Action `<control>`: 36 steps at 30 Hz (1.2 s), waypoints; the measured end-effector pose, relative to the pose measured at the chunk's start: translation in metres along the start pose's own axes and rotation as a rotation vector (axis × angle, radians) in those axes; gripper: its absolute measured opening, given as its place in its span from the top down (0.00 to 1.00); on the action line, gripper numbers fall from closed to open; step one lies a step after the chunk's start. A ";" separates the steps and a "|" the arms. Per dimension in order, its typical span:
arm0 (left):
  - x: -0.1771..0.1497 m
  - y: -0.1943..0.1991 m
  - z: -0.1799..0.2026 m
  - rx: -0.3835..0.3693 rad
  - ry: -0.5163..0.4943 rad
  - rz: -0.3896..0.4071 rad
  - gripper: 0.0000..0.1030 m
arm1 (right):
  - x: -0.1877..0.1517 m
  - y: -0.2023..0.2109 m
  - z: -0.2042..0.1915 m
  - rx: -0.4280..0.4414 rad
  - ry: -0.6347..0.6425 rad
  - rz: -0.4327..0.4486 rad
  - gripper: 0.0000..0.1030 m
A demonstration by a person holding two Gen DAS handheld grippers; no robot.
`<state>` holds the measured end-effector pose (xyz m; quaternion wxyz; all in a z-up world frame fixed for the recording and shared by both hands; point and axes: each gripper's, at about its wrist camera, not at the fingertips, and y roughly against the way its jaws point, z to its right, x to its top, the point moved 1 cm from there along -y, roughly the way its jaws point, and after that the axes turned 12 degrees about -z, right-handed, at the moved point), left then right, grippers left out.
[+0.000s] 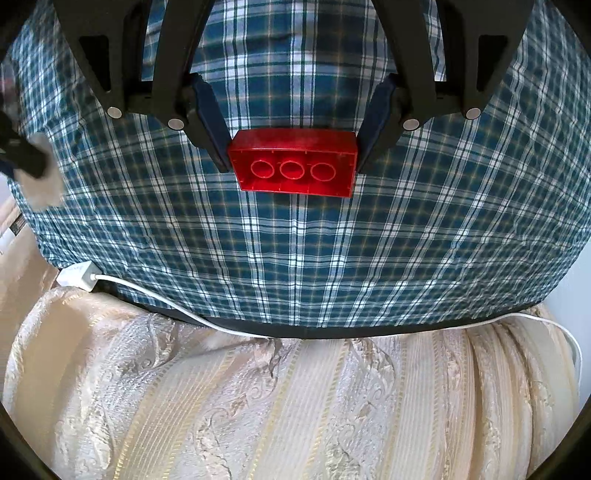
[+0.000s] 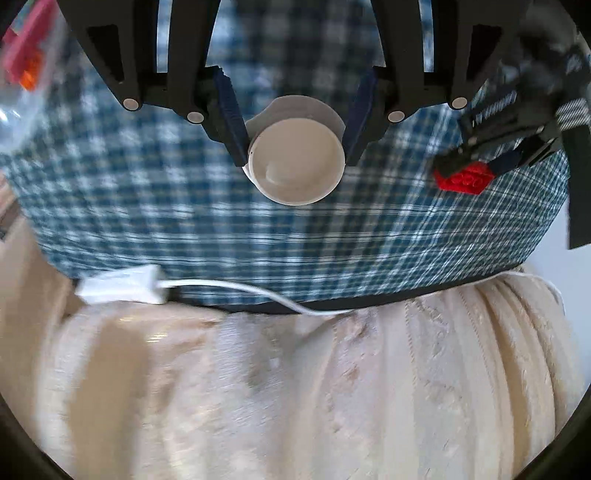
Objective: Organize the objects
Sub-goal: 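Carry the red brick and the white cup toward the clear bowl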
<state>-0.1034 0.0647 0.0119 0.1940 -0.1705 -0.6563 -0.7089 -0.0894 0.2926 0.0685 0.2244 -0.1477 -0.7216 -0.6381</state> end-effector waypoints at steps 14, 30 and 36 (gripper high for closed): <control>-0.023 0.029 0.014 -0.022 -0.069 0.077 0.35 | -0.057 0.099 0.065 -0.114 -0.191 0.127 0.47; -0.033 0.031 0.007 -0.057 -0.086 0.072 0.35 | -0.091 0.124 0.111 -0.118 -0.279 0.185 0.47; -0.035 0.032 0.015 -0.069 -0.129 0.076 0.35 | -0.083 0.121 0.153 -0.132 -0.319 0.178 0.47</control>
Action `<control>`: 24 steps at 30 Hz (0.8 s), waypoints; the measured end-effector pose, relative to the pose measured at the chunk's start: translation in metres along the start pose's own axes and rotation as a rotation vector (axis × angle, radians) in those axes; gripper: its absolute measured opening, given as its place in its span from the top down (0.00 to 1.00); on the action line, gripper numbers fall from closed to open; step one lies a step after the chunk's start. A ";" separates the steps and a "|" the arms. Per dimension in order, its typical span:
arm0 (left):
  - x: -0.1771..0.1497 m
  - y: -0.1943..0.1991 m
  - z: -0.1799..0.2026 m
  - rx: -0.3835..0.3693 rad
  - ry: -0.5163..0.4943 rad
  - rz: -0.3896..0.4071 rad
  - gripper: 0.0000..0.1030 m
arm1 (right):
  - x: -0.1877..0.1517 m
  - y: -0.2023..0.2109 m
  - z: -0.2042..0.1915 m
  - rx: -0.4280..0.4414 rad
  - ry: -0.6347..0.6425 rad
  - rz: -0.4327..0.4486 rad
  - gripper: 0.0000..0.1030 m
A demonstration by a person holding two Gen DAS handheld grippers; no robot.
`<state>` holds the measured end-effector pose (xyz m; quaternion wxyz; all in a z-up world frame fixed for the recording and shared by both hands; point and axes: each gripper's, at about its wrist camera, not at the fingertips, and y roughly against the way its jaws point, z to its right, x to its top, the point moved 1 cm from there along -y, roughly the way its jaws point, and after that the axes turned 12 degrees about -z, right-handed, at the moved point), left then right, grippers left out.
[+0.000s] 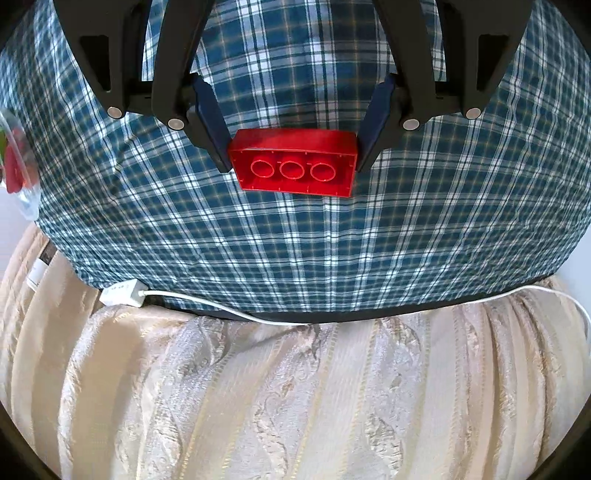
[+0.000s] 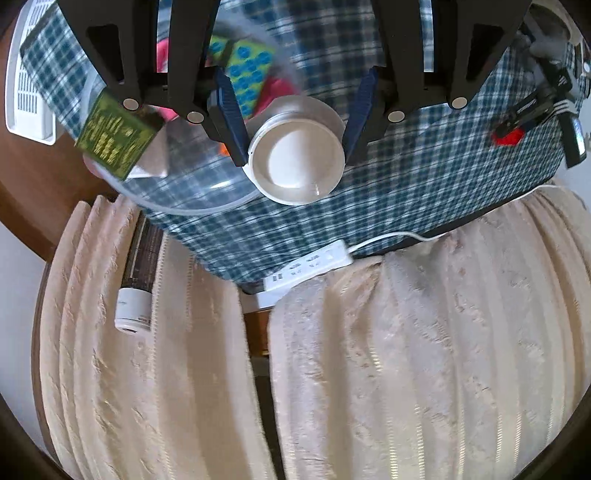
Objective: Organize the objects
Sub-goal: 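Carry the red brick and the white cup toward the clear bowl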
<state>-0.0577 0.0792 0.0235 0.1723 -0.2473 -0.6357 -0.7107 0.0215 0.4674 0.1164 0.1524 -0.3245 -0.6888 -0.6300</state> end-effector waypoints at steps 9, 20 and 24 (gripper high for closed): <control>0.005 0.001 -0.009 -0.060 0.014 -0.012 0.35 | 0.026 0.014 0.035 -0.093 -0.086 -0.007 0.47; -0.005 0.035 0.004 -0.044 -0.110 0.086 0.35 | -0.002 0.010 0.057 -0.078 -0.175 0.049 0.47; -0.004 0.051 0.022 -0.053 -0.167 0.112 0.35 | 0.007 0.005 0.055 -0.079 -0.135 0.043 0.47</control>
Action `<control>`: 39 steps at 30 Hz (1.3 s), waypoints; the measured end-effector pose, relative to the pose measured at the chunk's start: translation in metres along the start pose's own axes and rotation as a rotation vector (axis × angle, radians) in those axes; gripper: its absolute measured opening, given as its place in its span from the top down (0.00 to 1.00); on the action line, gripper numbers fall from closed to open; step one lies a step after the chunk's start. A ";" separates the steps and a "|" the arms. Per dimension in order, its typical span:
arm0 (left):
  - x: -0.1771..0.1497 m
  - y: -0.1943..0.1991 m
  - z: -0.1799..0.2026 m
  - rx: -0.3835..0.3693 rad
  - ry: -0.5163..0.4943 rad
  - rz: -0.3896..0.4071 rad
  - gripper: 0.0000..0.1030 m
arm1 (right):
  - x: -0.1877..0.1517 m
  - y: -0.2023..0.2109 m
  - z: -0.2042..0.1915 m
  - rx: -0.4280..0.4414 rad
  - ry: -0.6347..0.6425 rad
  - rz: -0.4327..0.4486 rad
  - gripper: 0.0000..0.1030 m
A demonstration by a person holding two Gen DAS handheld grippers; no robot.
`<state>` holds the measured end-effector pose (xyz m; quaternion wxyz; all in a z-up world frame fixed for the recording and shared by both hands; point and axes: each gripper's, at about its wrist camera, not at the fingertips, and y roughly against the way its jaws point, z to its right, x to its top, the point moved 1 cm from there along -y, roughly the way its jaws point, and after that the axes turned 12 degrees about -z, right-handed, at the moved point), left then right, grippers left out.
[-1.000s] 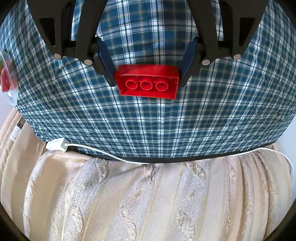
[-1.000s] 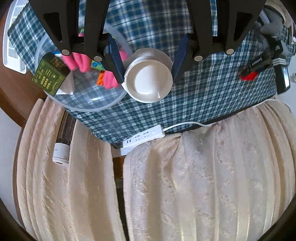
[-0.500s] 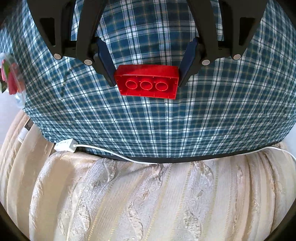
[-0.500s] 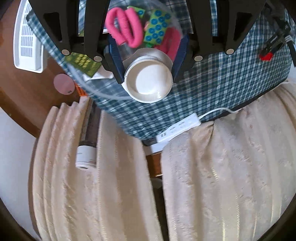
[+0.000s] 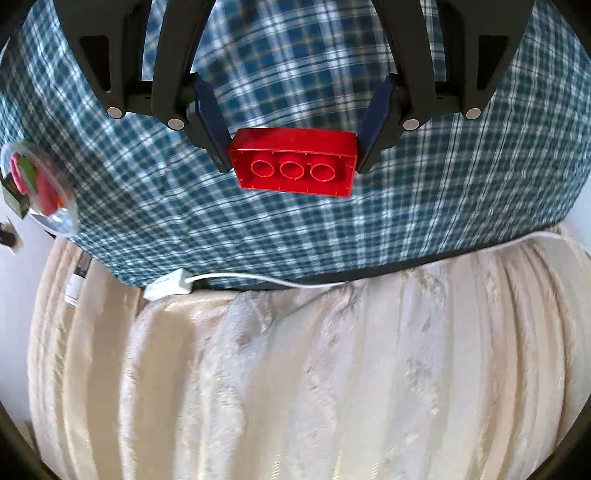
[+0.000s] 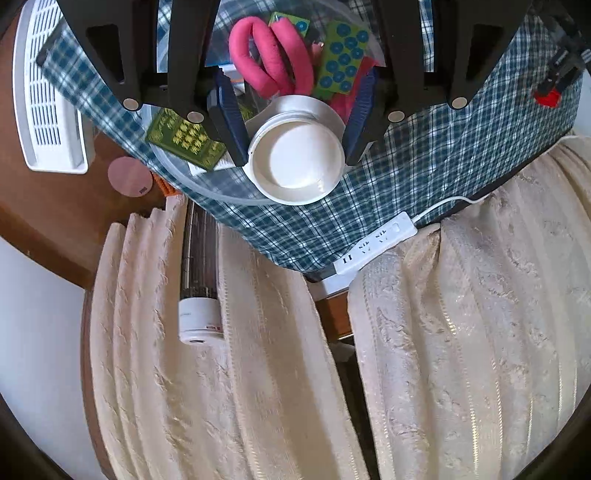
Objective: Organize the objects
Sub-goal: 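Carry the red brick and the white cup toward the clear bowl, then lower white cup into bowl and open right gripper while left gripper holds red brick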
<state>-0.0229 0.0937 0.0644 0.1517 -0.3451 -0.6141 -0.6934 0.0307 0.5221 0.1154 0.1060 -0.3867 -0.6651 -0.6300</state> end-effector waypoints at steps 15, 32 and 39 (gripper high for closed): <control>0.064 0.008 0.138 -0.227 -0.172 0.013 0.35 | 0.017 -0.039 0.015 0.014 0.044 -0.076 0.47; 0.049 -0.013 0.100 -0.161 -0.056 -0.141 0.35 | 0.011 -0.036 0.014 0.079 0.054 -0.033 0.28; 0.013 -0.034 0.091 -0.136 -0.022 -0.231 0.34 | 0.002 -0.021 0.011 0.102 0.040 -0.003 0.28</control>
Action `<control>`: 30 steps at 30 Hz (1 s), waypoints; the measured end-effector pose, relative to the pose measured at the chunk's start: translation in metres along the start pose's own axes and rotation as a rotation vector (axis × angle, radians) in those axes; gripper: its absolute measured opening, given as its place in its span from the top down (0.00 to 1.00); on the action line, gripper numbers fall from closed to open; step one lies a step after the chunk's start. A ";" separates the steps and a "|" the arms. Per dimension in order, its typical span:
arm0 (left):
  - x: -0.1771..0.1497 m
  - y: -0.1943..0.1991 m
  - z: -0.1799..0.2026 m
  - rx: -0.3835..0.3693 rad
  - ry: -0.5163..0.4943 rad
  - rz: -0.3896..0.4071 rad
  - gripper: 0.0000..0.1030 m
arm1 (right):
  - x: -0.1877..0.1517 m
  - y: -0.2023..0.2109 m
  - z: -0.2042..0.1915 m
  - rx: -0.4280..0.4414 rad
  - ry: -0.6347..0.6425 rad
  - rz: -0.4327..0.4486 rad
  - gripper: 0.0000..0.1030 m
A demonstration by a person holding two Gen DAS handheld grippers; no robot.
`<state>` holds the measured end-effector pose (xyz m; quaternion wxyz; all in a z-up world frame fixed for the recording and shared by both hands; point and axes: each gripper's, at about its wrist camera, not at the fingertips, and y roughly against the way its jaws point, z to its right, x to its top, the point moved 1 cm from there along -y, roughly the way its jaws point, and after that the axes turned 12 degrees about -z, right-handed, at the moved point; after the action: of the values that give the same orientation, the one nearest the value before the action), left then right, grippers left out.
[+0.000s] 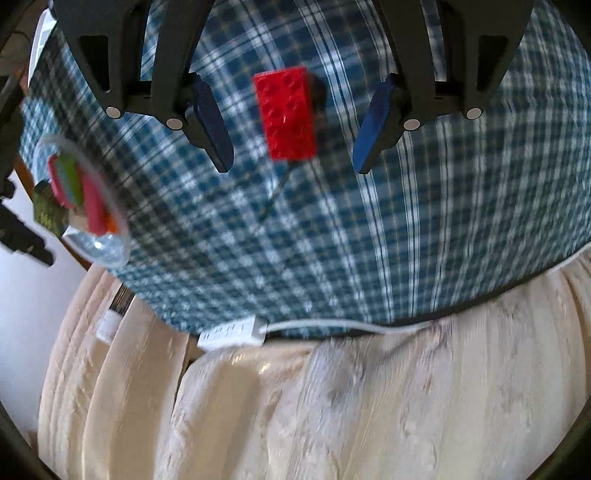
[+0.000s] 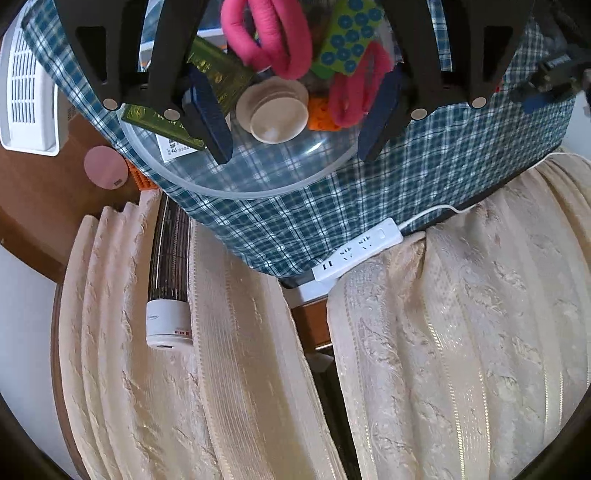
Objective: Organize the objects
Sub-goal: 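Lower white cup into bowl and open right gripper while left gripper holds red brick, then lower the red brick into the bowl and open the left gripper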
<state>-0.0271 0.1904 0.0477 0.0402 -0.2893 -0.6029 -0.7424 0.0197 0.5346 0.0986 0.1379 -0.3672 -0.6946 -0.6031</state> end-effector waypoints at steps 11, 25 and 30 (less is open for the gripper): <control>-0.012 -0.033 0.011 0.060 -0.039 -0.079 0.67 | -0.012 0.020 0.003 -0.001 -0.003 0.025 0.28; 0.010 -0.014 0.063 0.018 -0.156 -0.004 0.69 | -0.022 0.031 0.024 0.014 -0.047 0.052 0.28; 0.035 -0.003 0.100 -0.051 -0.209 0.040 0.69 | -0.025 0.036 0.034 0.000 -0.061 0.061 0.28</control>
<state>-0.0195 0.2936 0.0726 -0.0156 -0.3781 -0.5790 -0.7222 0.0701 0.5581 0.1009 0.1352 -0.4065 -0.6870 -0.5870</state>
